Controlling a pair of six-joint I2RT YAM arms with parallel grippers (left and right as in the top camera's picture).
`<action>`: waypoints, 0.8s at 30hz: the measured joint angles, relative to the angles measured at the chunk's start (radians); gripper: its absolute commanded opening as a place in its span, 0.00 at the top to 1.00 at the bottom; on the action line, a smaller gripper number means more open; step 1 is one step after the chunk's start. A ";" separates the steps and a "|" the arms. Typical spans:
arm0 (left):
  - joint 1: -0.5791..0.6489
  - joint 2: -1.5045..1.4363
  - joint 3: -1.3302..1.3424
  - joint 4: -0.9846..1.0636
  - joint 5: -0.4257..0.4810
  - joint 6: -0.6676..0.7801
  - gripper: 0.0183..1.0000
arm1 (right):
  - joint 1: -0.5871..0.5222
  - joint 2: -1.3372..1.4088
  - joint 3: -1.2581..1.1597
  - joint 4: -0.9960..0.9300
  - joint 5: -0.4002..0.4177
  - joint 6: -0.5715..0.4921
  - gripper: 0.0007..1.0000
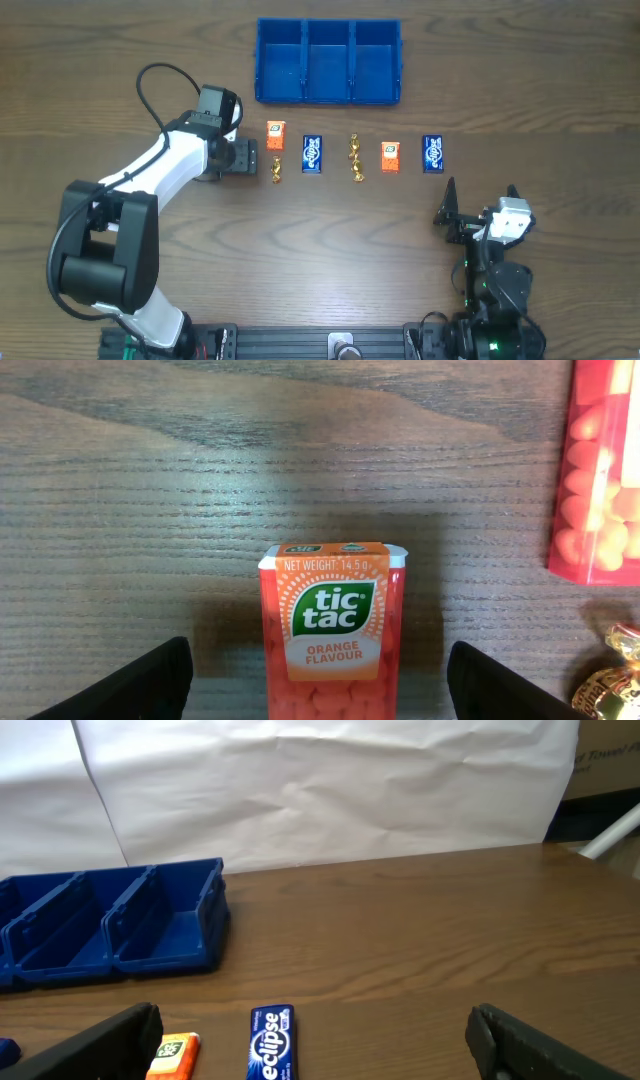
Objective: Sort Candies Into Trays
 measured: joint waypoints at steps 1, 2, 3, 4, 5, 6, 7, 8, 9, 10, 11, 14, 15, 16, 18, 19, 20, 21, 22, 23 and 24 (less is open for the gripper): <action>0.000 0.001 0.000 0.000 0.000 0.000 0.19 | 0.000 0.000 0.000 0.000 0.000 0.000 0.00; 0.000 0.004 0.000 0.002 0.000 0.000 0.21 | 0.000 0.000 0.000 0.000 0.000 0.000 0.00; 0.000 0.008 0.000 0.002 0.000 0.000 0.22 | 0.000 0.000 0.000 0.000 0.000 0.000 0.00; 0.000 0.014 0.000 0.002 -0.001 0.001 0.23 | 0.000 0.000 0.000 0.000 0.000 0.000 0.00; 0.000 0.015 0.000 0.003 -0.003 0.001 0.24 | 0.000 0.000 0.000 0.000 0.000 0.000 0.00; 0.000 0.015 0.000 0.002 -0.003 0.000 0.25 | 0.000 0.000 0.000 0.000 0.000 0.000 0.00; 0.000 0.015 0.000 0.003 -0.003 0.000 0.27 | 0.000 0.000 0.000 0.000 0.000 0.000 0.00; 0.000 0.015 0.000 0.003 -0.003 0.000 0.30 | 0.000 0.000 0.000 0.000 0.000 0.000 0.00; 0.000 0.015 0.000 0.003 -0.003 0.000 0.33 | 0.000 0.000 0.000 0.000 0.000 0.000 0.00; 0.000 0.015 0.000 0.003 -0.003 0.003 0.36 | 0.000 0.000 0.000 0.000 0.000 0.000 0.00; 0.000 0.015 0.000 0.003 -0.003 0.000 0.40 | 0.000 0.000 0.000 0.000 0.000 0.000 0.00; 0.000 0.015 0.000 0.002 -0.003 0.003 0.54 | 0.000 0.000 0.000 0.000 0.000 0.000 0.00; 0.000 0.015 0.000 0.003 -0.003 0.000 0.56 | 0.000 0.000 0.000 0.000 0.000 0.000 0.00; 0.000 0.015 0.000 0.003 -0.003 0.001 0.63 | 0.000 0.000 0.000 0.000 0.000 0.000 0.00; 0.000 0.015 0.000 0.003 -0.003 0.008 0.66 | 0.000 0.000 0.000 0.000 0.000 0.000 0.00; 0.000 0.015 0.000 0.002 -0.003 0.005 0.67 | 0.000 0.000 0.000 0.000 0.000 0.000 0.00; 0.000 0.015 0.000 0.003 -0.003 0.006 0.68 | 0.000 0.000 0.000 0.000 0.000 0.000 0.00; 0.000 0.015 0.000 0.003 -0.003 0.004 0.70 | 0.000 0.000 0.000 0.000 0.000 0.000 0.00; 0.000 0.015 0.001 0.003 -0.003 0.006 0.71 | 0.000 0.000 0.000 0.000 0.000 0.000 0.00; 0.000 0.015 0.002 0.002 -0.003 0.004 0.71 | 0.000 0.000 0.000 0.000 0.000 0.000 0.00; 0.000 0.015 0.006 -0.003 -0.003 0.003 0.71 | 0.000 0.000 0.000 0.000 0.000 0.000 0.00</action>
